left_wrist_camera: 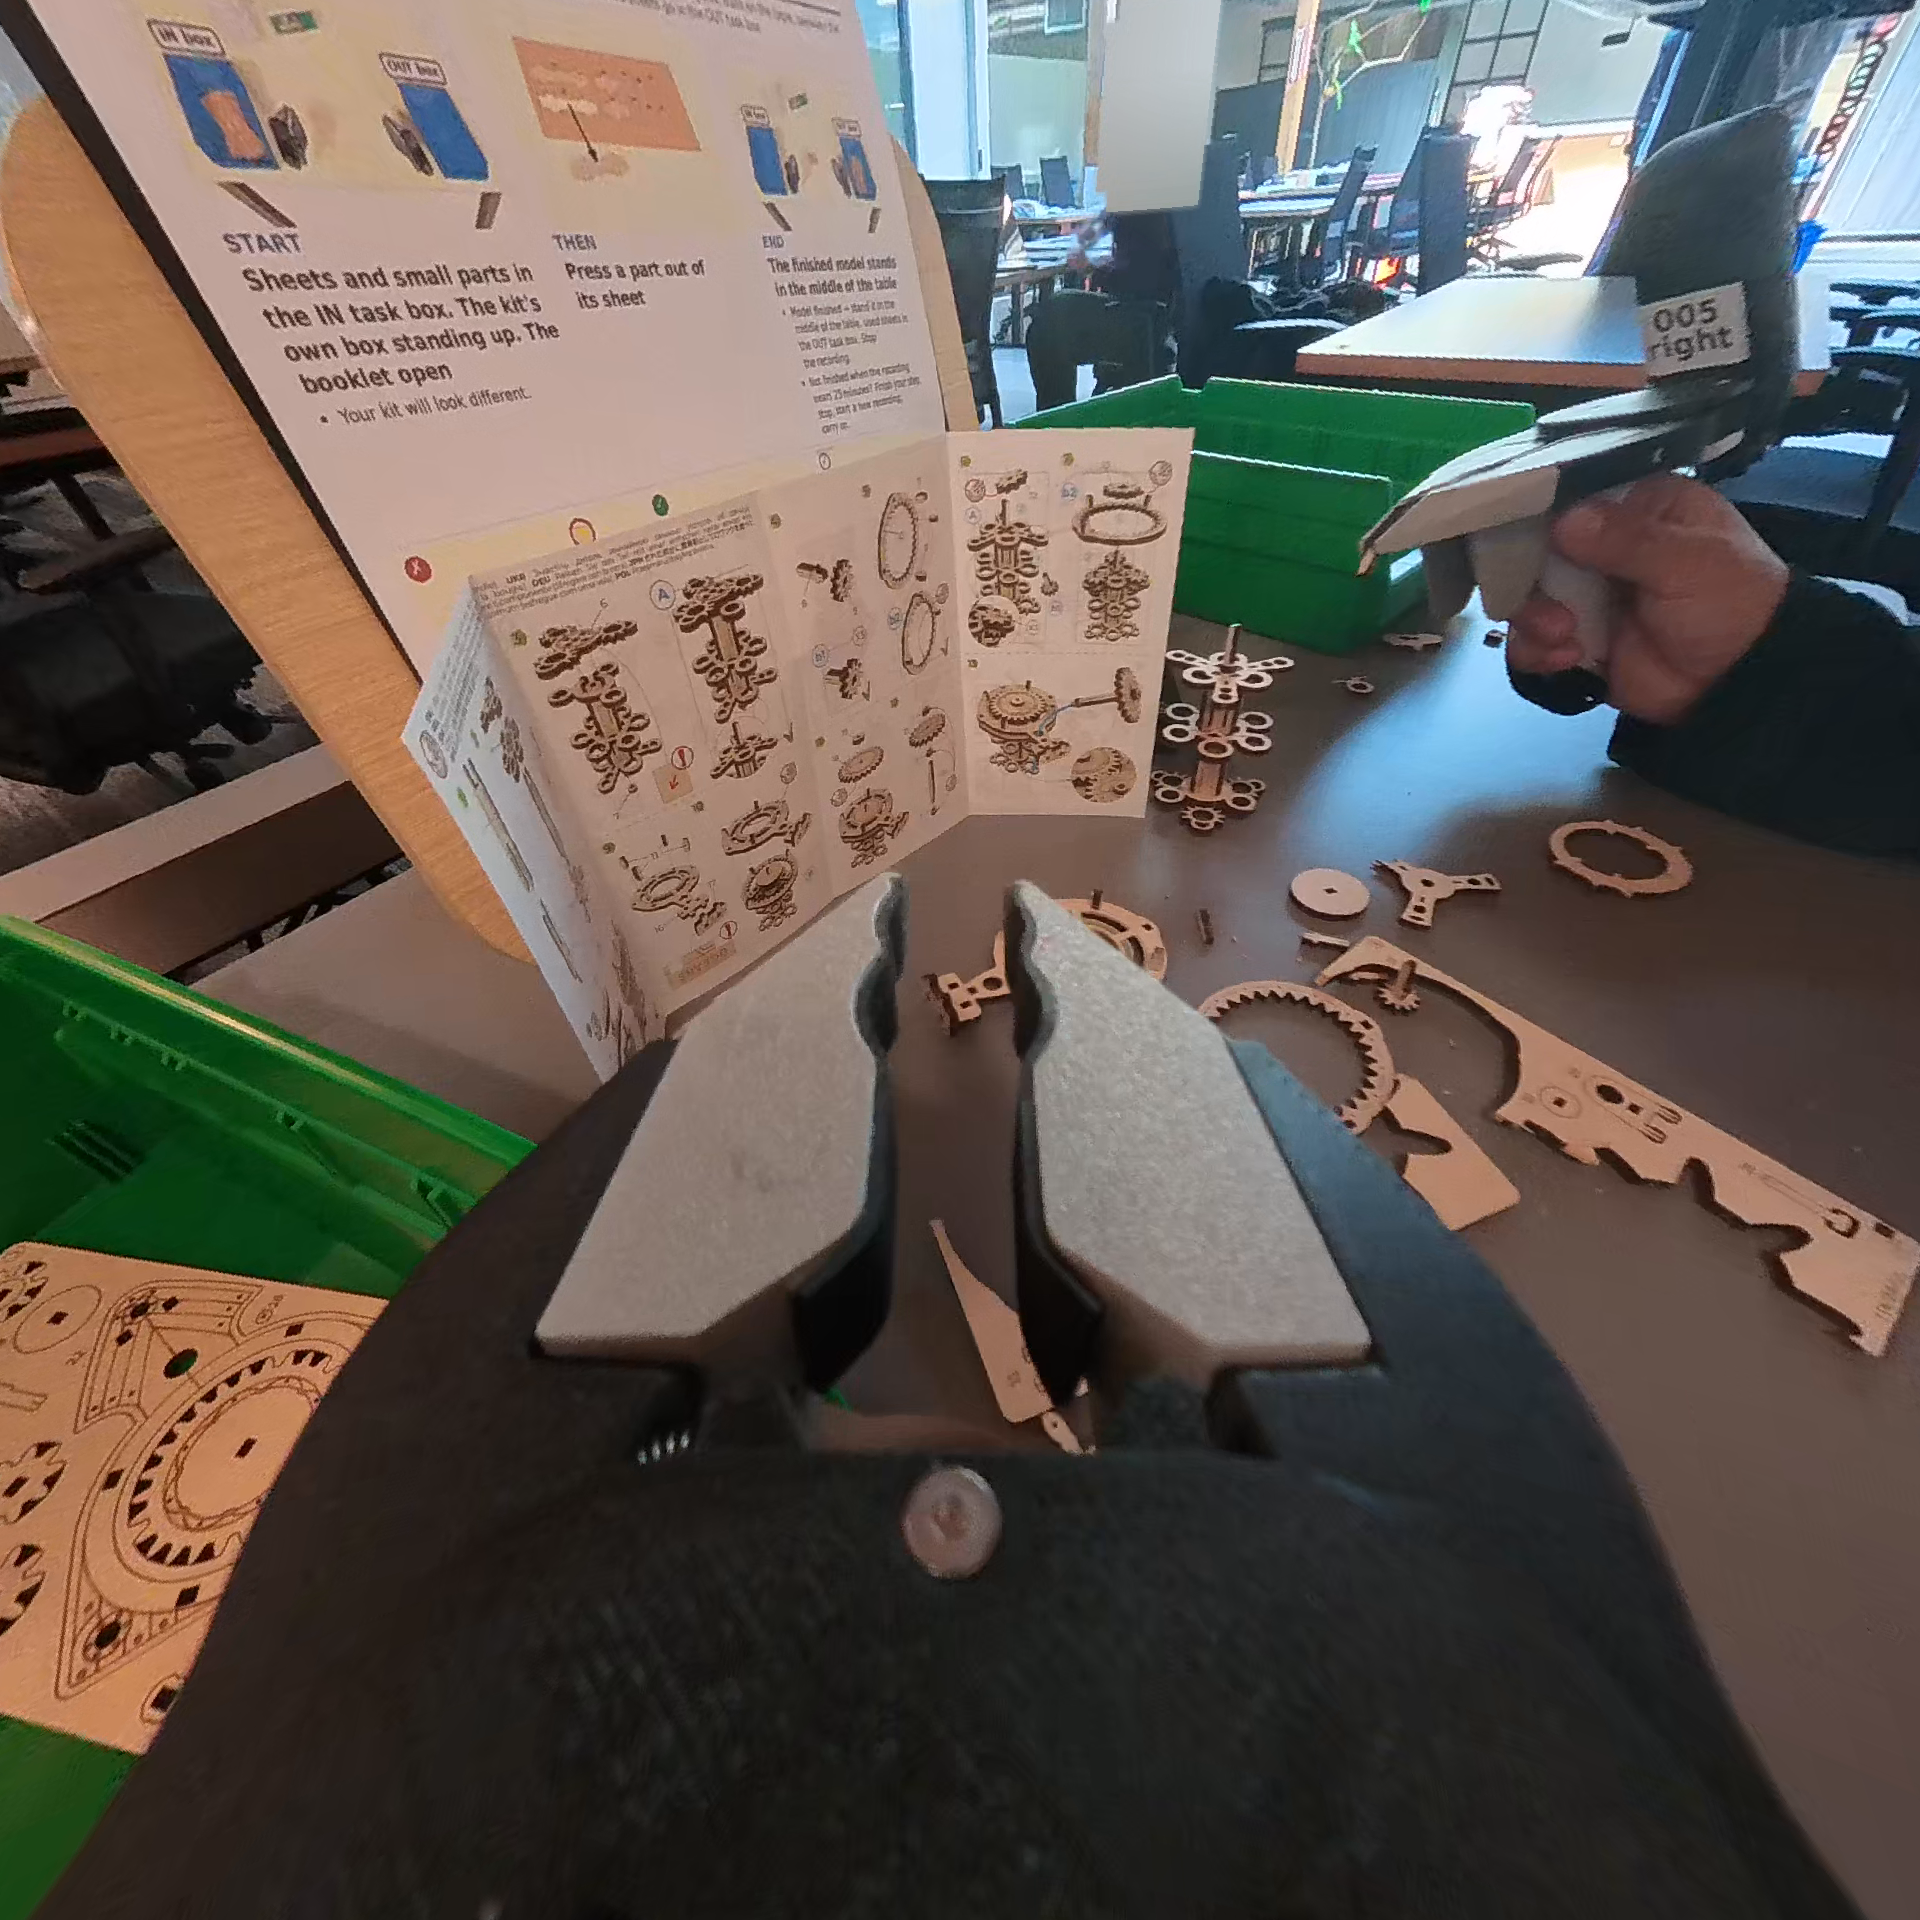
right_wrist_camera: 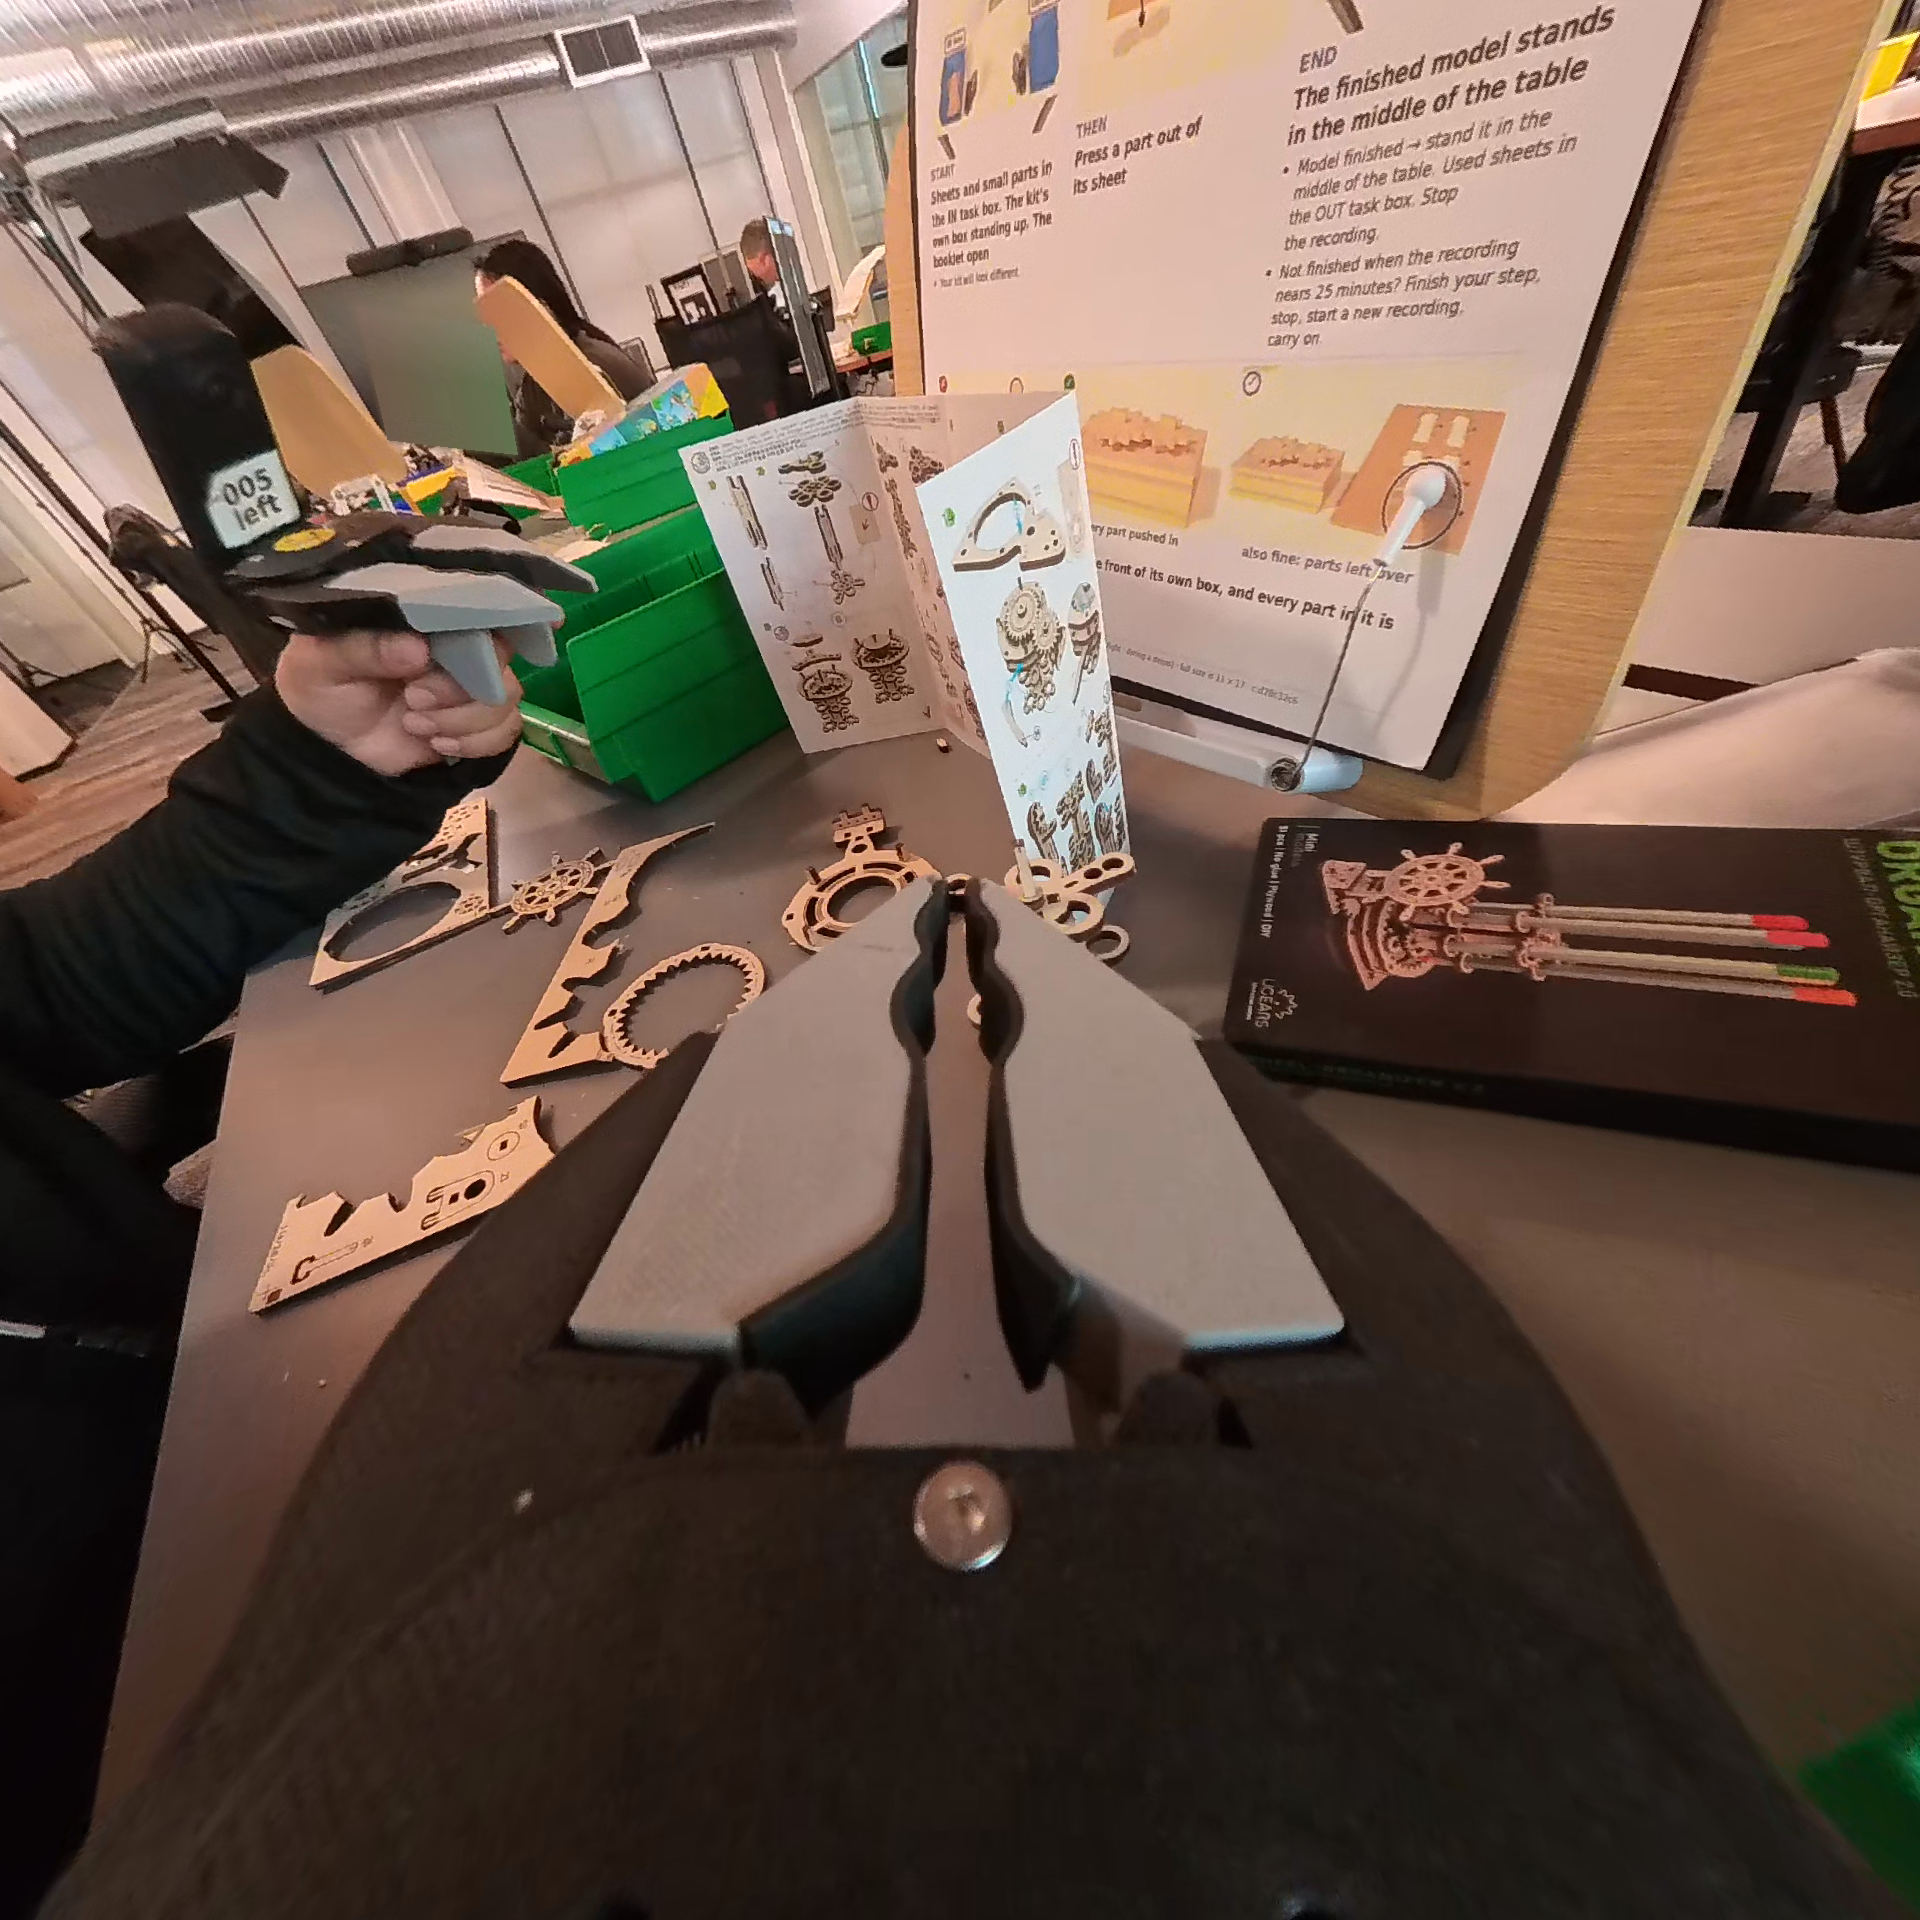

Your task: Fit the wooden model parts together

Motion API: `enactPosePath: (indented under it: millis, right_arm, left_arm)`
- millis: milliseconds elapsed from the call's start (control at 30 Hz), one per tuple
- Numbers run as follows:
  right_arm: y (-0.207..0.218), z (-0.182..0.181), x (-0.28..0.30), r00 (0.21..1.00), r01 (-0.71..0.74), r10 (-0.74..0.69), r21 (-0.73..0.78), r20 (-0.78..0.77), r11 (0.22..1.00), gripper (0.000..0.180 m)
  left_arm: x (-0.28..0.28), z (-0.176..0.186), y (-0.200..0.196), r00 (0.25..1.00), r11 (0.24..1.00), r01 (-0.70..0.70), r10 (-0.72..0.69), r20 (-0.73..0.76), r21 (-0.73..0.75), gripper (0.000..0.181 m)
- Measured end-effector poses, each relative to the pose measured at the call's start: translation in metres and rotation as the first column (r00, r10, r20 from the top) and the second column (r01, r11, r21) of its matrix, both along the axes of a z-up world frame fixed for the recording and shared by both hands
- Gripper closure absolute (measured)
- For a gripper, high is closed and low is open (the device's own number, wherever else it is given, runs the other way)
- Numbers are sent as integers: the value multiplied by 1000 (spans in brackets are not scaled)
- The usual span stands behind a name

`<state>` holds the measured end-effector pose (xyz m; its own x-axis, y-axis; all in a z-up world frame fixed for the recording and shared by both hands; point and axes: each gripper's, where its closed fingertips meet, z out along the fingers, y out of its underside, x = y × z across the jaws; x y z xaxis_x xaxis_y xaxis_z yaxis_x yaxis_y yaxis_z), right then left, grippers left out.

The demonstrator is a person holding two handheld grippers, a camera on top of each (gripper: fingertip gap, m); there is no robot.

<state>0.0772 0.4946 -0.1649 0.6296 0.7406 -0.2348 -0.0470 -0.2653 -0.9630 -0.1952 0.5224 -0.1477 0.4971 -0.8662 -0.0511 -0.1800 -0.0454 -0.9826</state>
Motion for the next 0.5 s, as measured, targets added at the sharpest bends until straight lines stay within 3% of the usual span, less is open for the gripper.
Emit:
enactPosePath:
  millis: [500]
  right_arm:
    - [0, 0, 0, 1000, 2, -2, -1, -2, 1000, 180]
  left_arm:
    - [-1, -2, 3, 1000, 1000, -15, 15, -2, -4, 167]
